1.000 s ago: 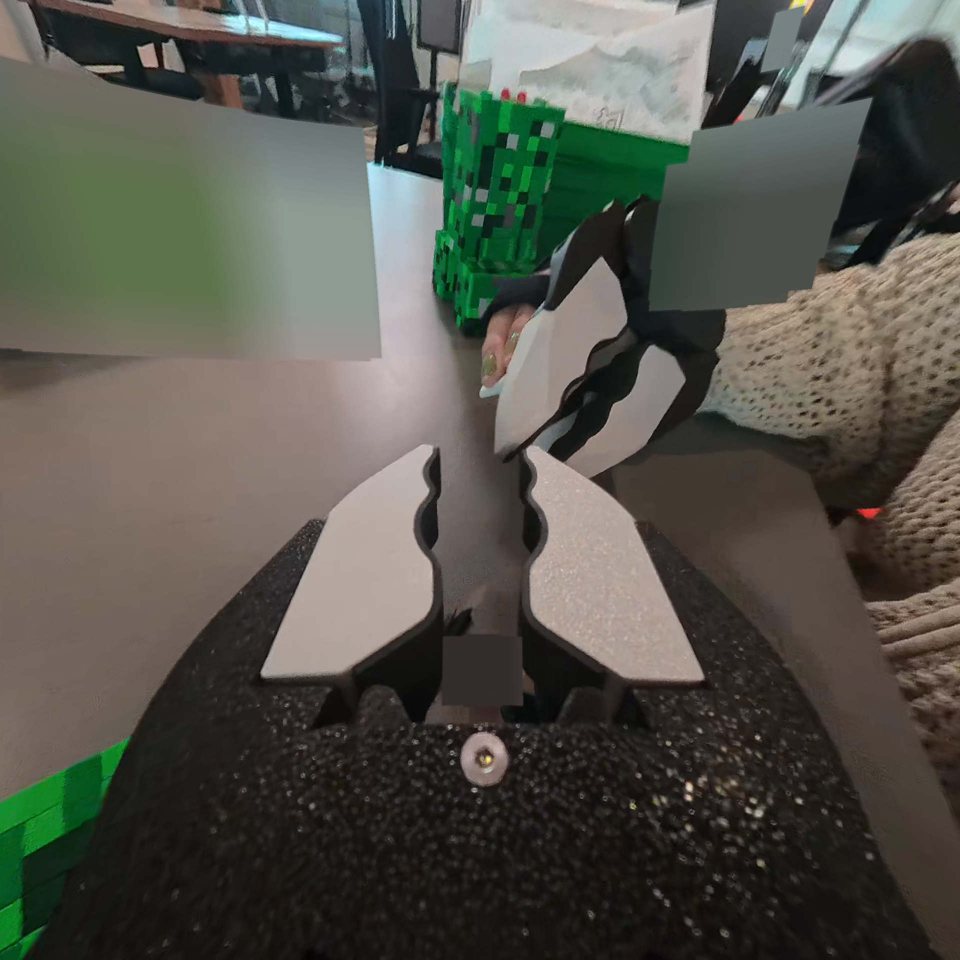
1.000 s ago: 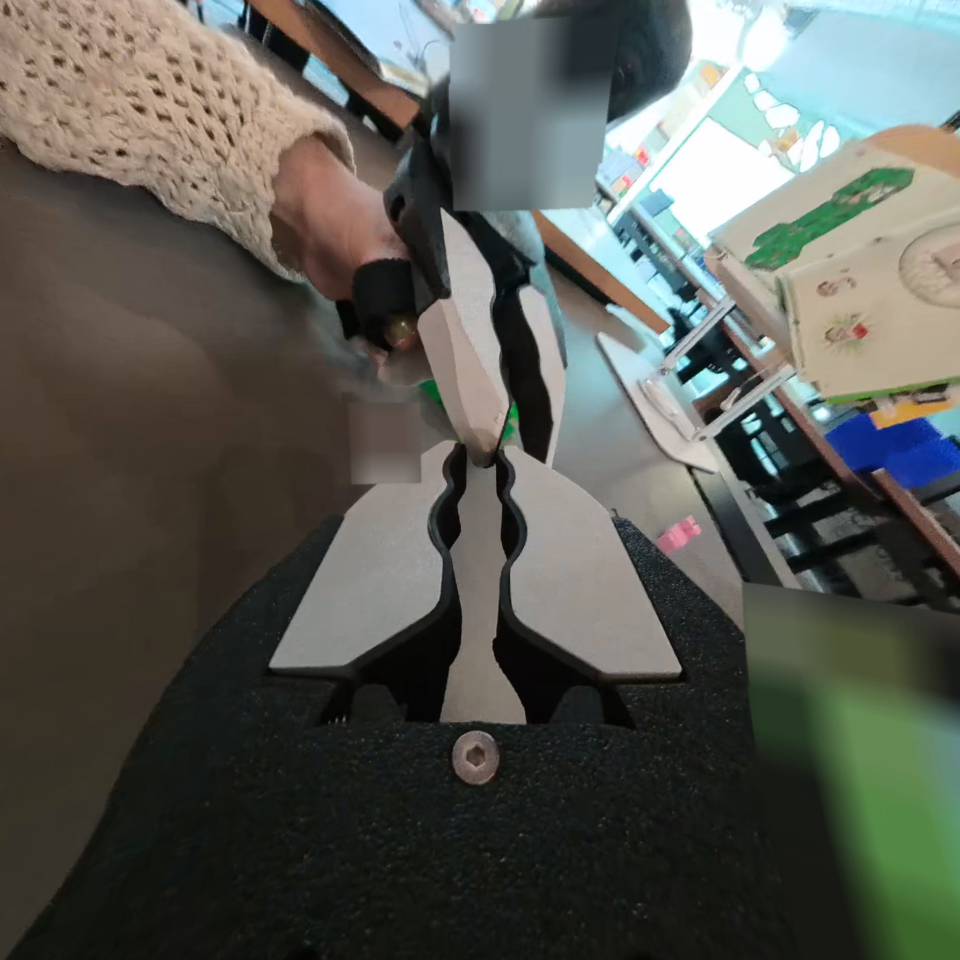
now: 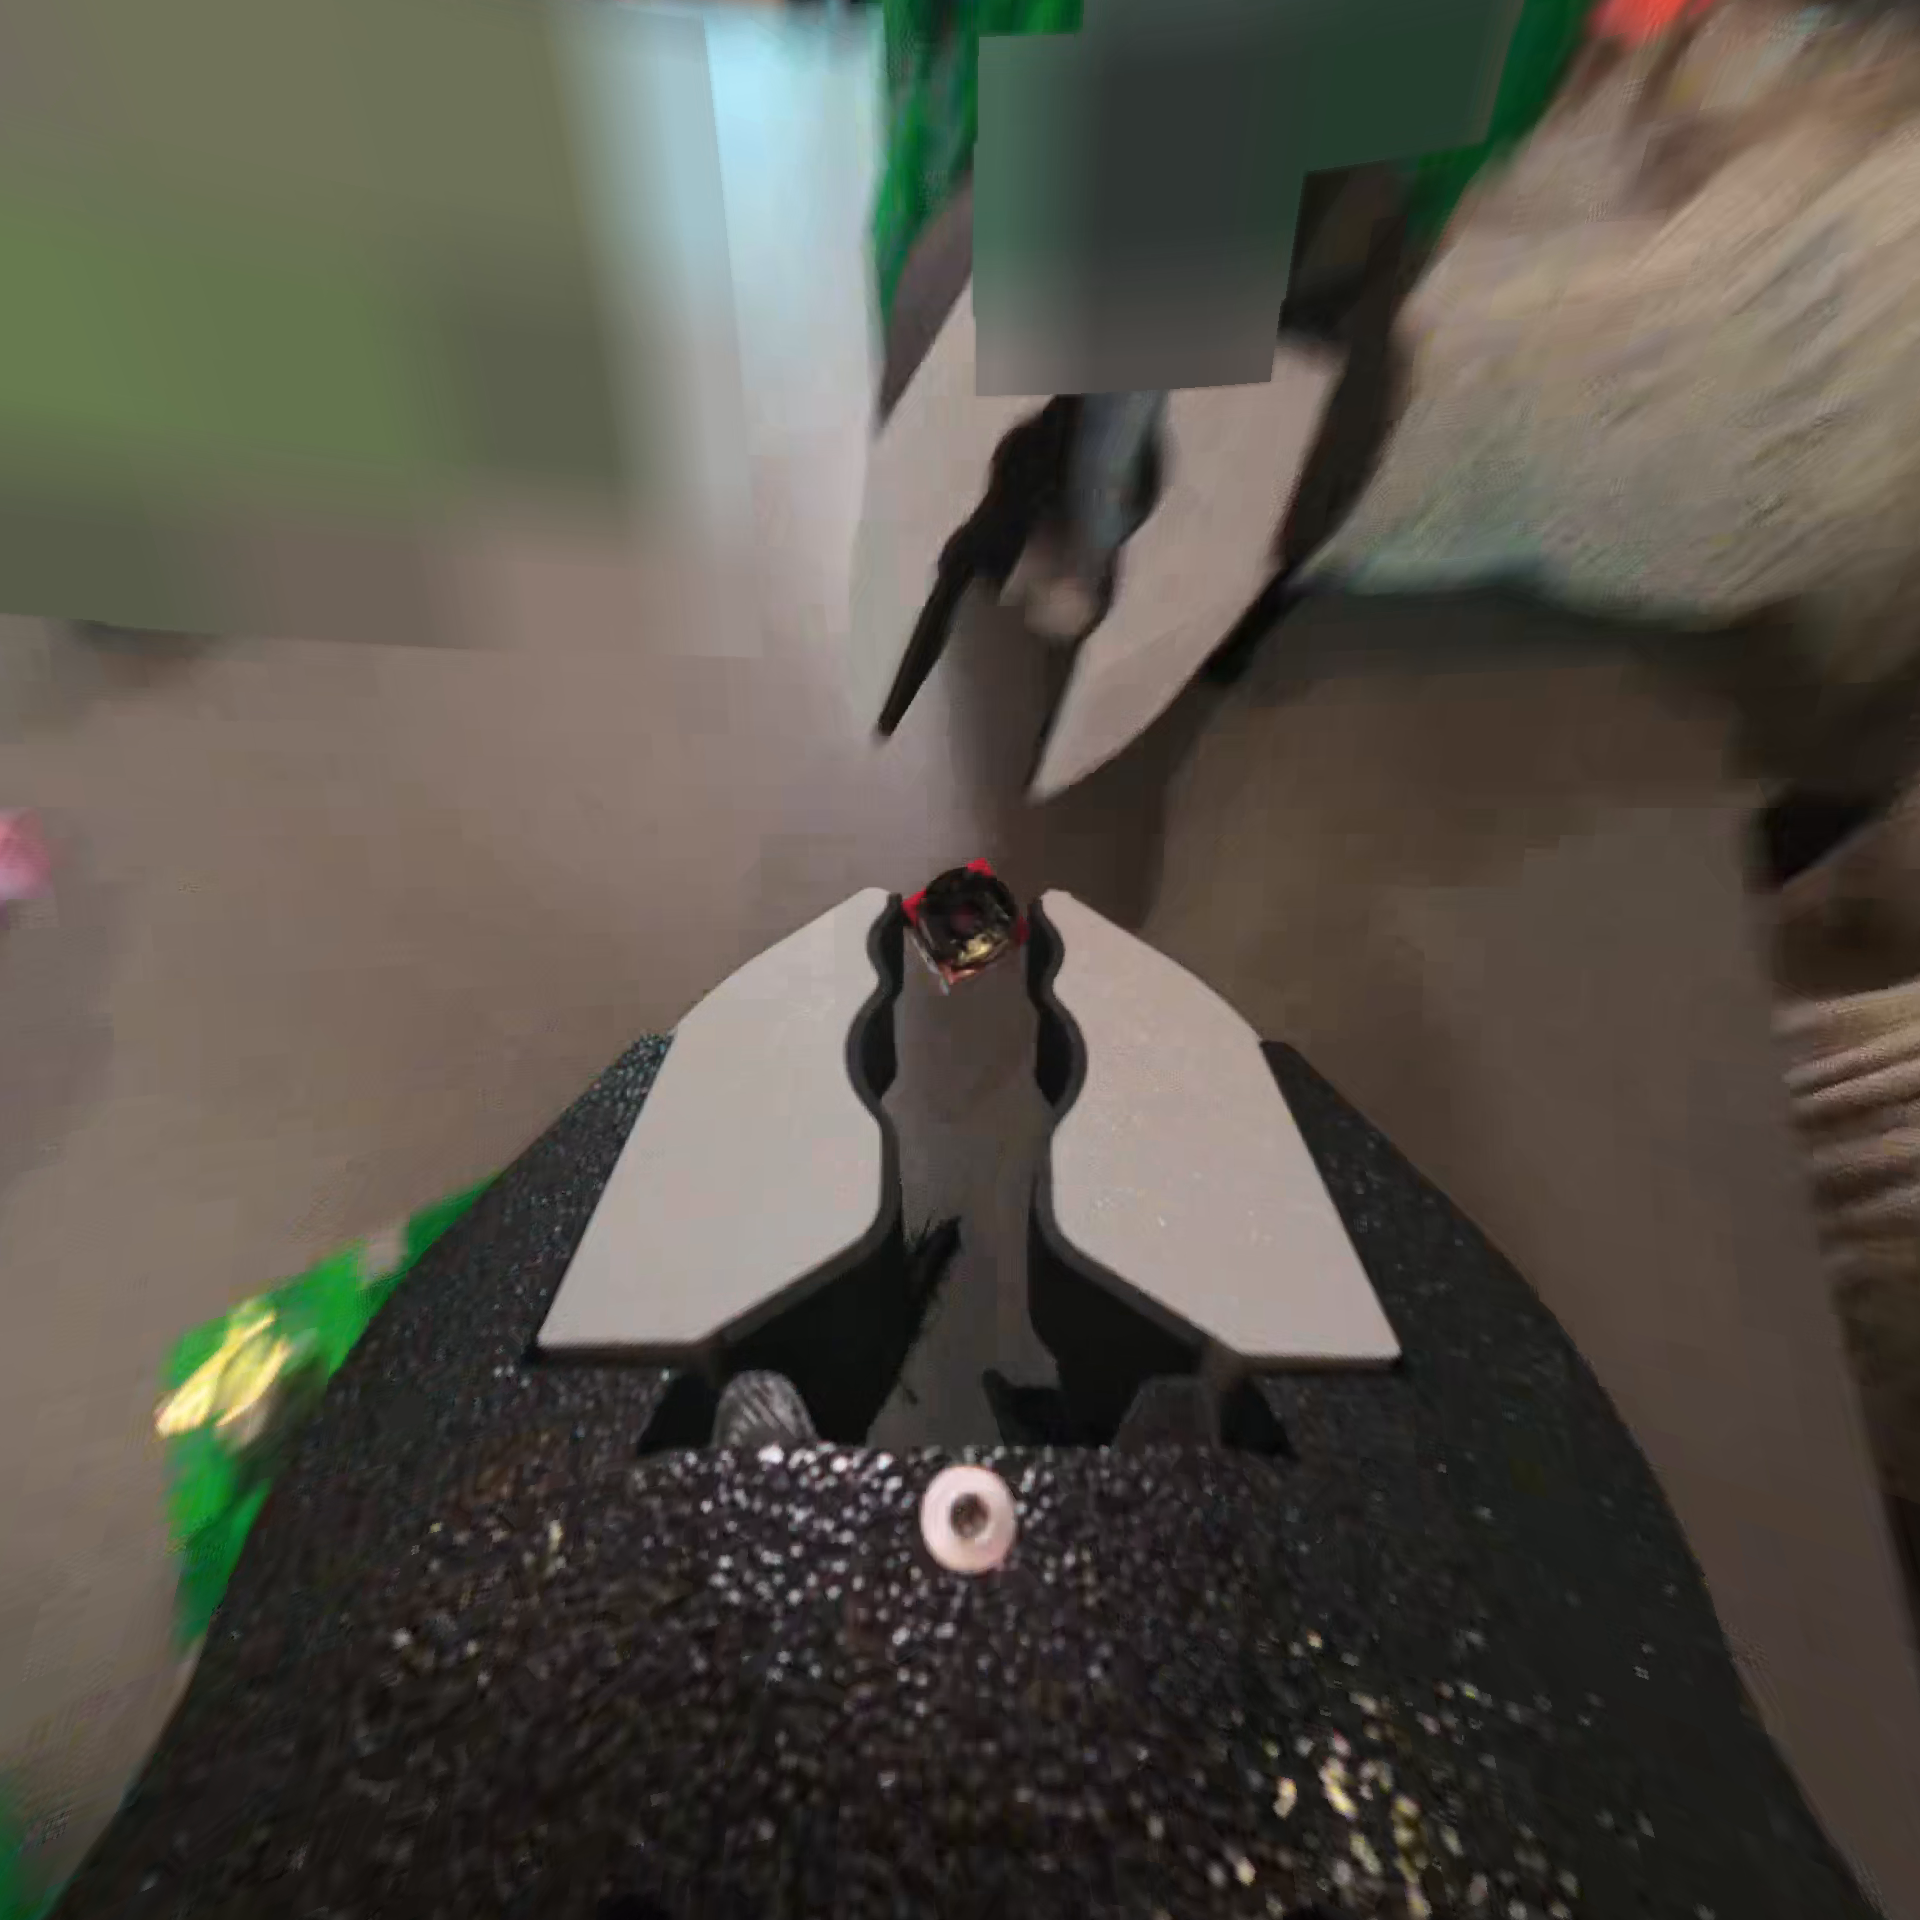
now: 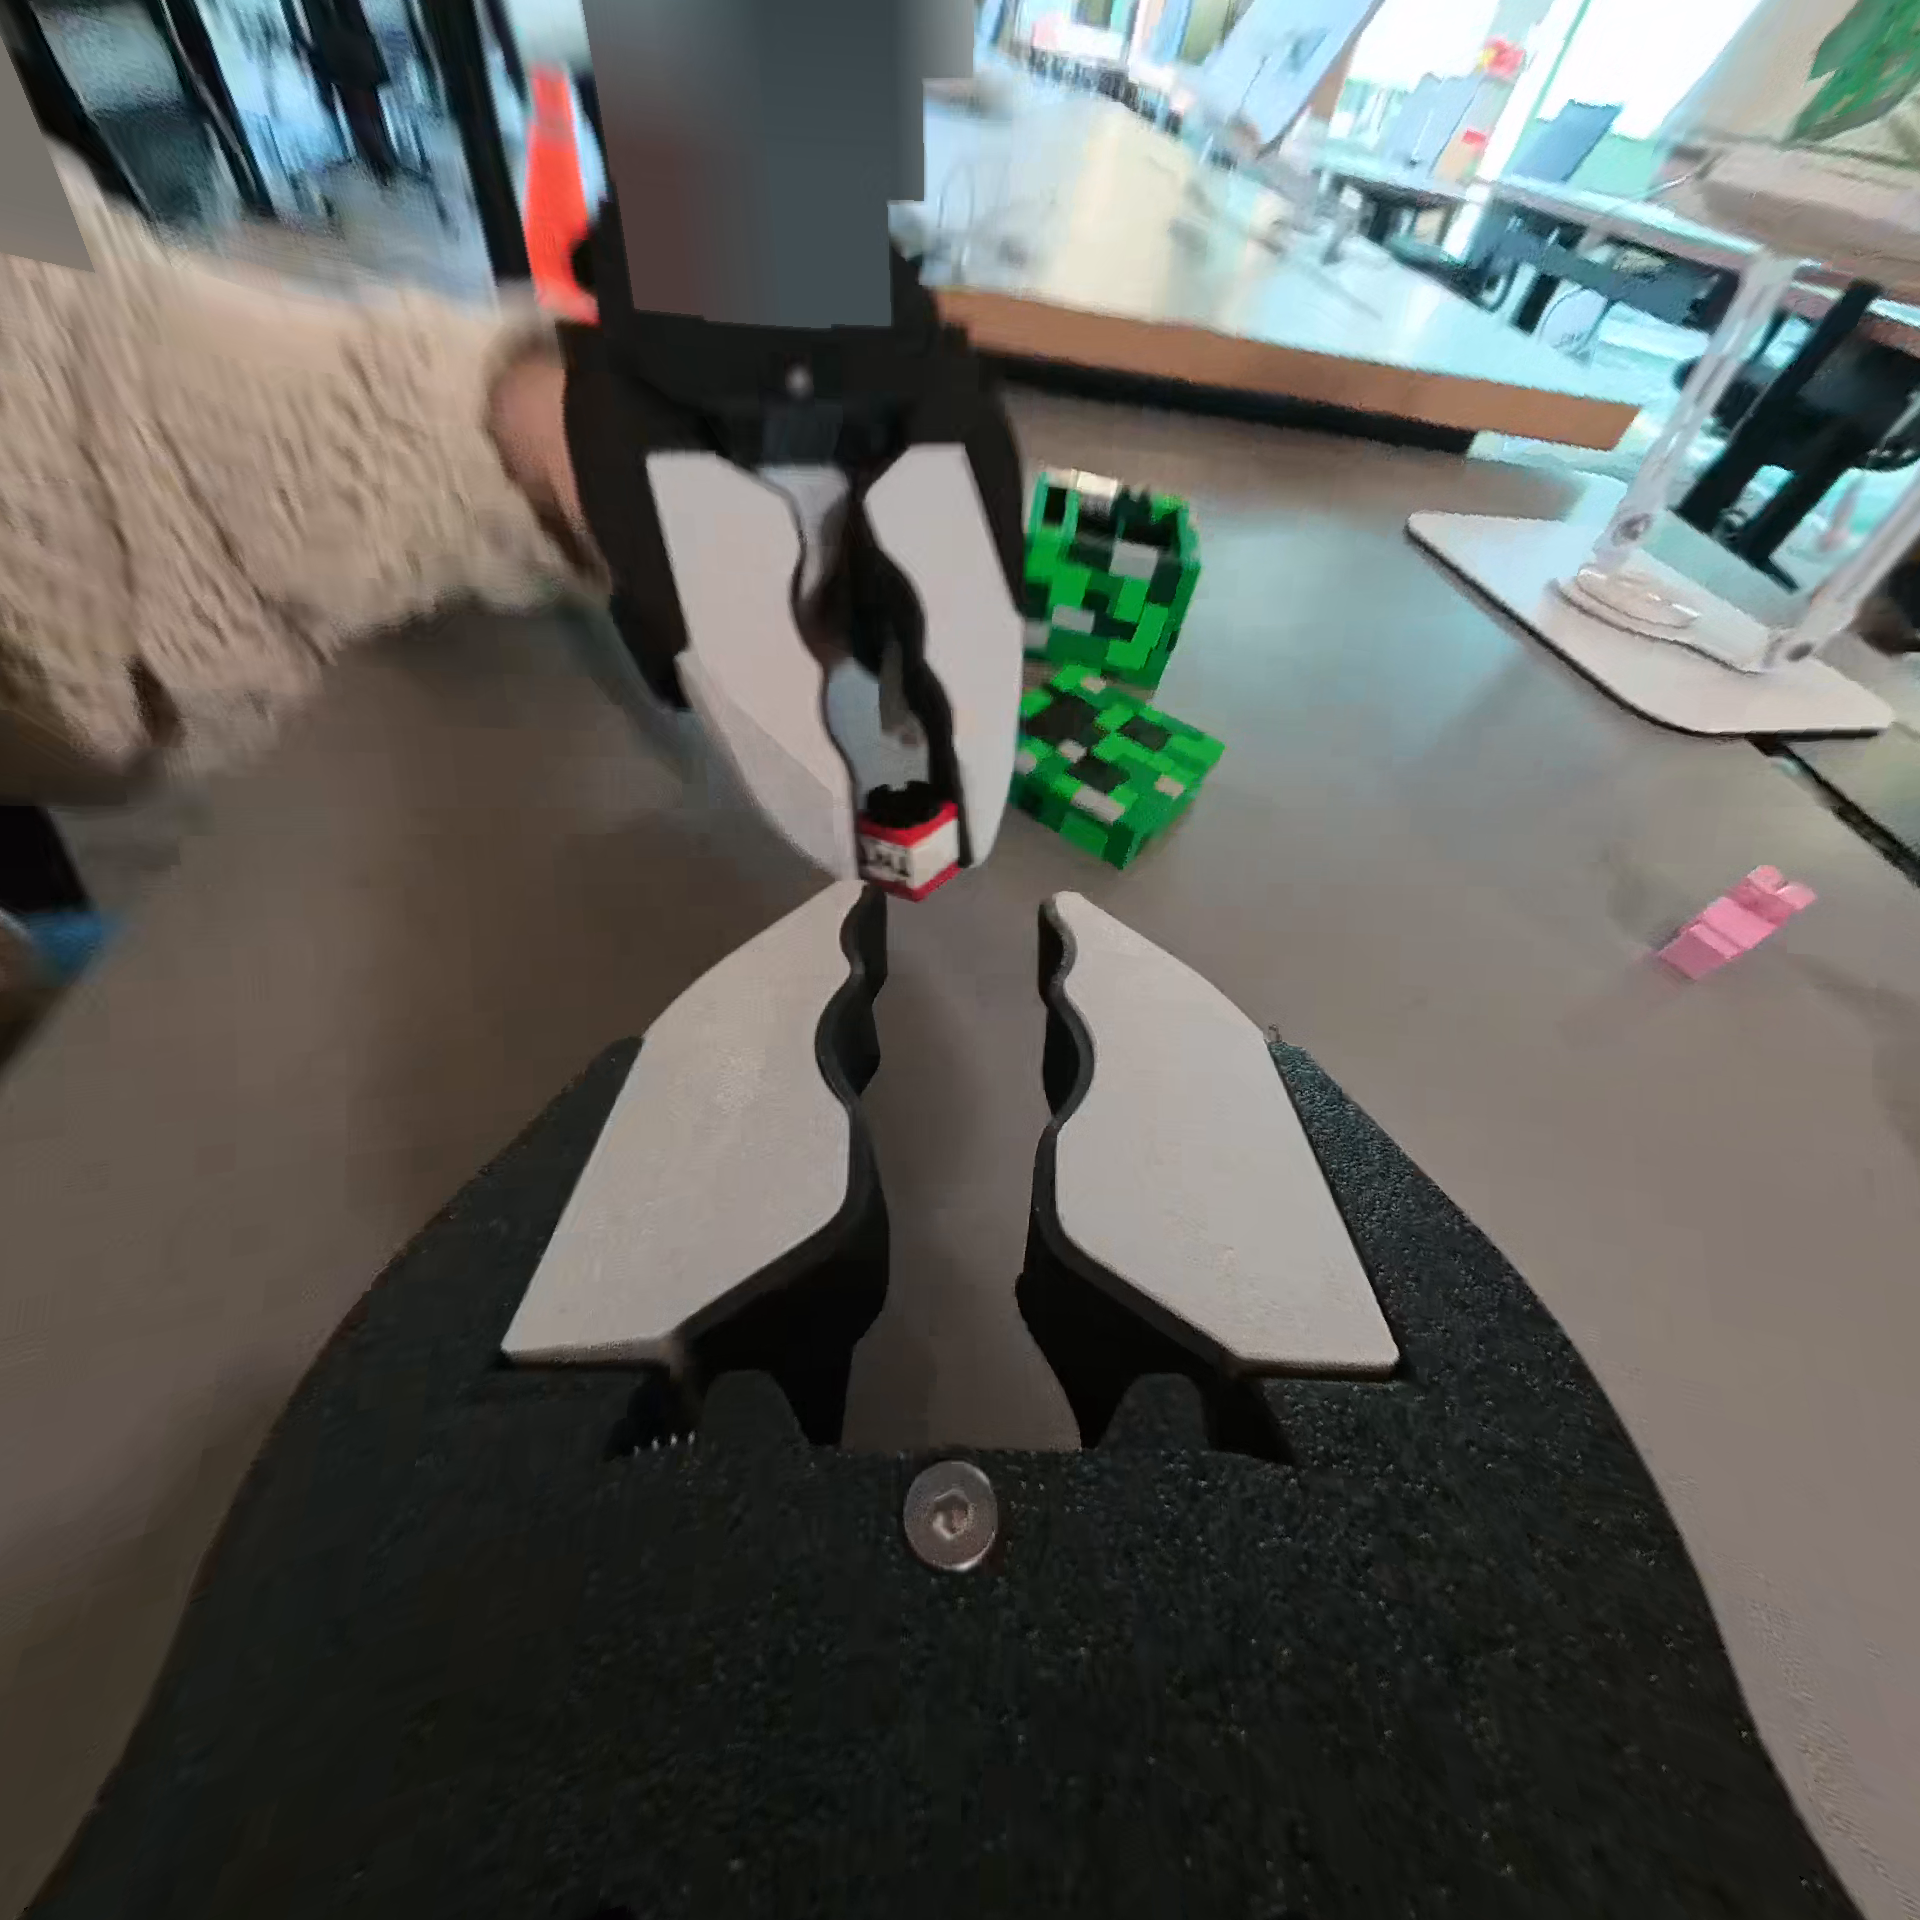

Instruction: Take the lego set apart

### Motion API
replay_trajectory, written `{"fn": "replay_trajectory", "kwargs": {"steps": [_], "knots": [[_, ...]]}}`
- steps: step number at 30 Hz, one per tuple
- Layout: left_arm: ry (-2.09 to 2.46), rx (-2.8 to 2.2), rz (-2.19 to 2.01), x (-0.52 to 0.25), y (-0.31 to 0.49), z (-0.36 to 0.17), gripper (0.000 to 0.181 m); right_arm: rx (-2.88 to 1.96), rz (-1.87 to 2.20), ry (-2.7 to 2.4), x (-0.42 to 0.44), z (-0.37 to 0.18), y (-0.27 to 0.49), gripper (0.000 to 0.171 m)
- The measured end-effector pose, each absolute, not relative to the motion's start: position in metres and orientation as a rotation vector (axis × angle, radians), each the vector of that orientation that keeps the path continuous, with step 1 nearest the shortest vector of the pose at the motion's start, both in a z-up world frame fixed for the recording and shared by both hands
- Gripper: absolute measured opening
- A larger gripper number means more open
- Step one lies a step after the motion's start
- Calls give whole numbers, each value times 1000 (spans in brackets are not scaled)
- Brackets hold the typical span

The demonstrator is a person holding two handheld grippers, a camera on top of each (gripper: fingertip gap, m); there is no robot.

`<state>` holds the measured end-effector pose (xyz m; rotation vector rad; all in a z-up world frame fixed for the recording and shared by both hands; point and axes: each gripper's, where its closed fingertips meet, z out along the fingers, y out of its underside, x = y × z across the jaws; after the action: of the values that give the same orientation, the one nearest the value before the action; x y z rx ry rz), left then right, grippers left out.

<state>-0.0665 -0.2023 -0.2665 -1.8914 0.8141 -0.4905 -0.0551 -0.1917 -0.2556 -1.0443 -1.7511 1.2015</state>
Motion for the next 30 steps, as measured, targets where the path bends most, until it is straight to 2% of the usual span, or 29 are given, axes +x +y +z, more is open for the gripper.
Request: {"fn": "replay_trajectory", "kwargs": {"steps": [1, 5, 9, 13, 17, 19, 24, 30], "knots": [[792, -1751, -618, -57, -207, -248, 22, -1067, 1293, -1698, -55, -248, -191, 26], [695, -1411, -759, -55, -218, -202, 21, -1055, 1688, -1530, -53, -220, -205, 25], [723, -1379, -767, -47, -221, -204, 21, -986, 1736, -1568, -55, -218, -225, 32], [748, -1328, -743, -45, -226, -200, 21, -953, 1823, -1562, -53, -214, -237, 15], [759, -1303, -783, -44, -230, -198, 21, -969, 1931, -1555, -51, -212, -241, 17], [771, -1278, -778, -44, -232, -196, 21, -984, 2034, -1531, -49, -208, -242, 24], [844, -1258, -752, -36, -238, -200, 21, -1013, 2241, -1472, -45, -201, -244, 18], [843, -1282, -755, -35, -237, -203, 22, -989, 2164, -1551, -44, -205, -246, 16]]}}
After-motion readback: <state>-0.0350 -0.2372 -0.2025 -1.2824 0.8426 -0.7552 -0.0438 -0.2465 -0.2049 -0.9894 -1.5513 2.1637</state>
